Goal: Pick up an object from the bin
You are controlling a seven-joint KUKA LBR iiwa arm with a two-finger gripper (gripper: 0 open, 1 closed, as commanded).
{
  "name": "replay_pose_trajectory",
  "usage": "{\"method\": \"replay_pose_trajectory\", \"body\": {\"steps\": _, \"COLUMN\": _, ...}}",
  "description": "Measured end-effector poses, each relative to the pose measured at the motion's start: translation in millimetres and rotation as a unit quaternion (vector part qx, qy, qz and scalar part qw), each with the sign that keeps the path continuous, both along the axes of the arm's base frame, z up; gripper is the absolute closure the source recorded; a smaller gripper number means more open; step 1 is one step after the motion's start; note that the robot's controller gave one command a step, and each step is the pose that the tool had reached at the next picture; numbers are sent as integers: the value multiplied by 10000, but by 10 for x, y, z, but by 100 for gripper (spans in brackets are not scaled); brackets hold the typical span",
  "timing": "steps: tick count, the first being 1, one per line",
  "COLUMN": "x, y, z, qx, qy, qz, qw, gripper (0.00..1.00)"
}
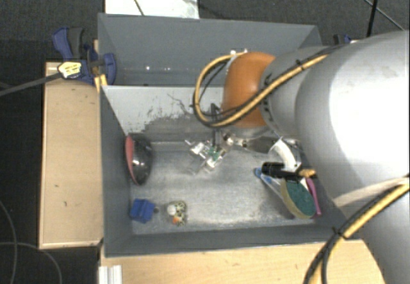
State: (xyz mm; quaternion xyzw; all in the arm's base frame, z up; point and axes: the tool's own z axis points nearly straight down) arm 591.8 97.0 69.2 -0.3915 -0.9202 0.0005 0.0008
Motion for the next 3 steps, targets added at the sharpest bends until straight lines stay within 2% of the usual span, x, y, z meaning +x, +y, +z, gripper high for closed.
{"method": "replay_pose_trajectory", "body": {"steps": 1, "x": -1, "y": 0, "z": 0, "qx": -1, "qy": 2, "qz": 9, "qw": 10000, "gripper": 100}}
{"method": "replay_pose_trajectory", "body": {"steps": 2, "x": 4, "y": -4, "z": 49, "qx": -4, "qy": -18, "qz": 19, "qw": 10000, "gripper": 100}}
{"method": "replay_pose_trajectory", "body": {"steps": 3, "x": 15, "y": -3, "z": 246, "qx": 4, "qy": -32, "qz": 30, "qw": 10000, "gripper": 100}}
